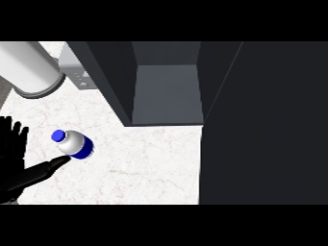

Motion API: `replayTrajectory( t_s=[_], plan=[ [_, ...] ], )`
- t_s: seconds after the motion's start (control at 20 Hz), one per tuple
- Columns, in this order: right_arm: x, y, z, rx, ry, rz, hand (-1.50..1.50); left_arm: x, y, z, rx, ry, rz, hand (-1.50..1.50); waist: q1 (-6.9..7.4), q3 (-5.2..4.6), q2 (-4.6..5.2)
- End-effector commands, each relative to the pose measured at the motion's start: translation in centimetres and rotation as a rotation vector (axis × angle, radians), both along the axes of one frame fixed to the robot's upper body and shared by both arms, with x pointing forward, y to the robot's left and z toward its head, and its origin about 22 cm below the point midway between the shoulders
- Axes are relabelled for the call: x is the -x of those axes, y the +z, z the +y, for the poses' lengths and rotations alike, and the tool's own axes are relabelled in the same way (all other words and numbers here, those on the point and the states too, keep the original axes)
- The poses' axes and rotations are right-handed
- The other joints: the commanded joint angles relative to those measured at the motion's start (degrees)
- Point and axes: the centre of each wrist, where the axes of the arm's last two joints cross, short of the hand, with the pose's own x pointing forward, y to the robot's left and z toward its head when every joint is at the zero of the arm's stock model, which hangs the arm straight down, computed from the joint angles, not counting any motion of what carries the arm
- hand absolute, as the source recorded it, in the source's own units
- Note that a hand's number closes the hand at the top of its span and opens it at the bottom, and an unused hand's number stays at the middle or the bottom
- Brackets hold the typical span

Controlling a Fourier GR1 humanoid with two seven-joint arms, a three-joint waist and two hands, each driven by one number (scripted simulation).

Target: Pick up the bottled water, place it into the cabinet and close the cabinet

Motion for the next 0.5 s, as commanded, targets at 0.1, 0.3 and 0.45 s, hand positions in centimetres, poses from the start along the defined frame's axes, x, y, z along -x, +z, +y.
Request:
replayTrajectory(
  t_s=[0.1,0.3,0.45],
  plan=[
    [2.0,3.6,0.8,-0.001,0.002,-0.070,-1.50,-1.8,-5.9,0.5,0.065,0.004,0.036,-1.50,-0.78,-0.10,0.15],
    [2.3,2.4,-0.1,0.018,0.009,-0.065,-1.50,-0.6,-9.6,0.9,0.062,0.009,0.063,-1.50,-0.56,-0.01,0.04],
    [3.0,4.1,0.2,0.009,0.004,-0.054,-1.50,-1.2,-10.6,3.0,0.073,-0.017,0.050,-1.50,-0.54,-0.07,0.15]
  ],
)
